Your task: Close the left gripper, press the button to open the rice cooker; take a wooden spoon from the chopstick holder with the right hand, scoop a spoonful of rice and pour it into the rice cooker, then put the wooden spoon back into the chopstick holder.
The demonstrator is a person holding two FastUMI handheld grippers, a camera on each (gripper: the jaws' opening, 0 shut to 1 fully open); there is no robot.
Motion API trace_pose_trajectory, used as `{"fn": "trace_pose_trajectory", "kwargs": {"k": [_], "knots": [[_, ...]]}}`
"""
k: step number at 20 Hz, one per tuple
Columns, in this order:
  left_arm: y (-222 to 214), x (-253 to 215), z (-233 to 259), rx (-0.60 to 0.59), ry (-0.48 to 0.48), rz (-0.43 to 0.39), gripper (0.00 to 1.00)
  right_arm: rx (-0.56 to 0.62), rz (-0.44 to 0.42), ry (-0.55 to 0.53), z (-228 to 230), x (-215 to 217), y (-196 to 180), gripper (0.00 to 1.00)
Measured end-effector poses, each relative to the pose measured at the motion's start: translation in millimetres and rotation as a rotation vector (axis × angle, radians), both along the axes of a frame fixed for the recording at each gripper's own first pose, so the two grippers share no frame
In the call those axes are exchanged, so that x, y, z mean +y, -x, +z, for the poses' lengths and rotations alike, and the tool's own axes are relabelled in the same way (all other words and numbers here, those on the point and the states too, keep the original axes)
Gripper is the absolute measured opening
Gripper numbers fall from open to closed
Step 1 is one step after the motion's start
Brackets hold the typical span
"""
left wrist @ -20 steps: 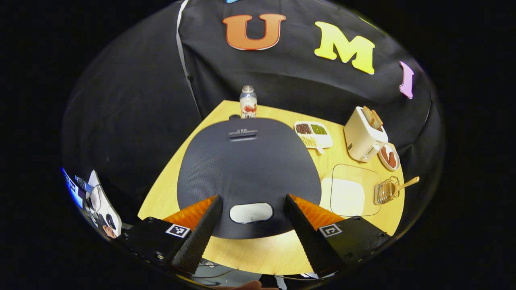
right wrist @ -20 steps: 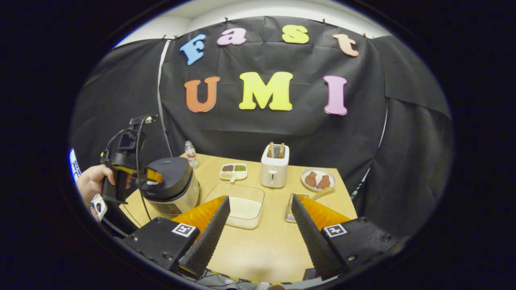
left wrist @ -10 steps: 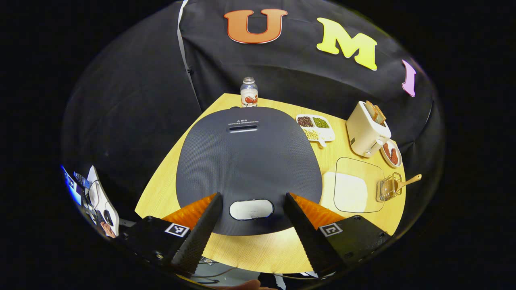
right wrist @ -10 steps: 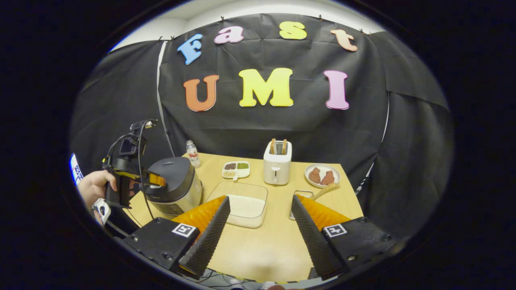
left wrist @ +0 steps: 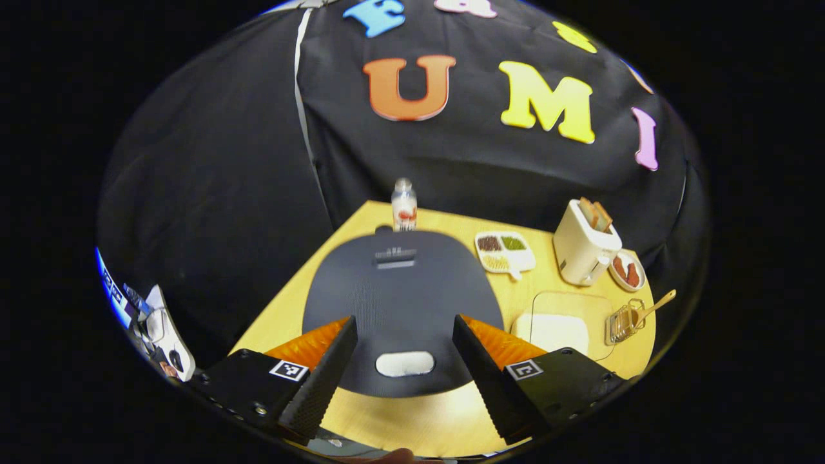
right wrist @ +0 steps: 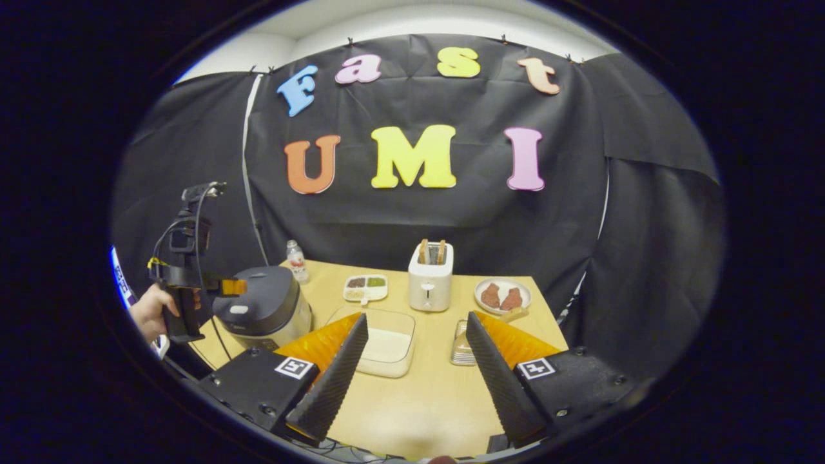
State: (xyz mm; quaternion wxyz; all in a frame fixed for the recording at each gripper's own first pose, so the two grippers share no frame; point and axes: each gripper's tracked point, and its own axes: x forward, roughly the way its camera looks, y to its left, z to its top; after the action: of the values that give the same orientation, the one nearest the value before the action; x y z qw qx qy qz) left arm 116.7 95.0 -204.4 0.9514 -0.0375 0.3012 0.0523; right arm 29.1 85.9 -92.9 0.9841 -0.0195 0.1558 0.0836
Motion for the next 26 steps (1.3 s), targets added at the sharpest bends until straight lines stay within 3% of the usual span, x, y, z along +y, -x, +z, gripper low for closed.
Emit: {"fn": "trace_pose_trajectory", "kwargs": {"k": [6, 8, 9, 11, 14, 15, 16, 18, 19, 20, 24, 25, 26], "knots": [[34, -11, 129, -0.379, -0.045, -0.010, 0.95, -0.174, -0.069, -0.014, 55, -12, 2, 0.99], [54, -17, 160, -0.460, -0.043, -0.018, 0.95, -0.217, -0.072, -0.024, 69, -11, 5, 0.99], [64, -21, 171, -0.486, -0.040, -0.031, 0.91, -0.225, -0.077, -0.021, 75, -11, 6, 1.00], [83, -27, 188, -0.533, -0.041, -0.048, 0.95, -0.256, -0.084, -0.025, 84, -12, 9, 0.96], [105, -34, 202, -0.557, -0.043, -0.067, 0.95, -0.266, -0.073, -0.038, 89, -10, 16, 1.00], [112, -34, 203, -0.558, -0.043, -0.068, 1.00, -0.274, -0.071, -0.040, 91, -10, 17, 1.00], [117, -36, 202, -0.551, -0.034, -0.077, 0.95, -0.278, -0.074, -0.040, 91, -11, 20, 1.00], [125, -34, 203, -0.548, -0.039, -0.077, 1.00, -0.292, -0.078, -0.039, 96, -12, 24, 0.96], [128, -32, 204, -0.549, -0.049, -0.069, 0.95, -0.291, -0.078, -0.036, 98, -12, 25, 1.00], [131, -32, 204, -0.548, -0.049, -0.073, 0.95, -0.290, -0.077, -0.033, 96, -12, 28, 0.96], [136, -32, 207, -0.545, -0.043, -0.073, 0.95, -0.287, -0.075, -0.043, 98, -11, 32, 1.00], [137, -32, 206, -0.547, -0.041, -0.074, 1.00, -0.288, -0.073, -0.044, 99, -11, 32, 1.00], [137, -31, 207, -0.543, -0.044, -0.072, 0.95, -0.290, -0.074, -0.043, 100, -11, 32, 1.00]]}}
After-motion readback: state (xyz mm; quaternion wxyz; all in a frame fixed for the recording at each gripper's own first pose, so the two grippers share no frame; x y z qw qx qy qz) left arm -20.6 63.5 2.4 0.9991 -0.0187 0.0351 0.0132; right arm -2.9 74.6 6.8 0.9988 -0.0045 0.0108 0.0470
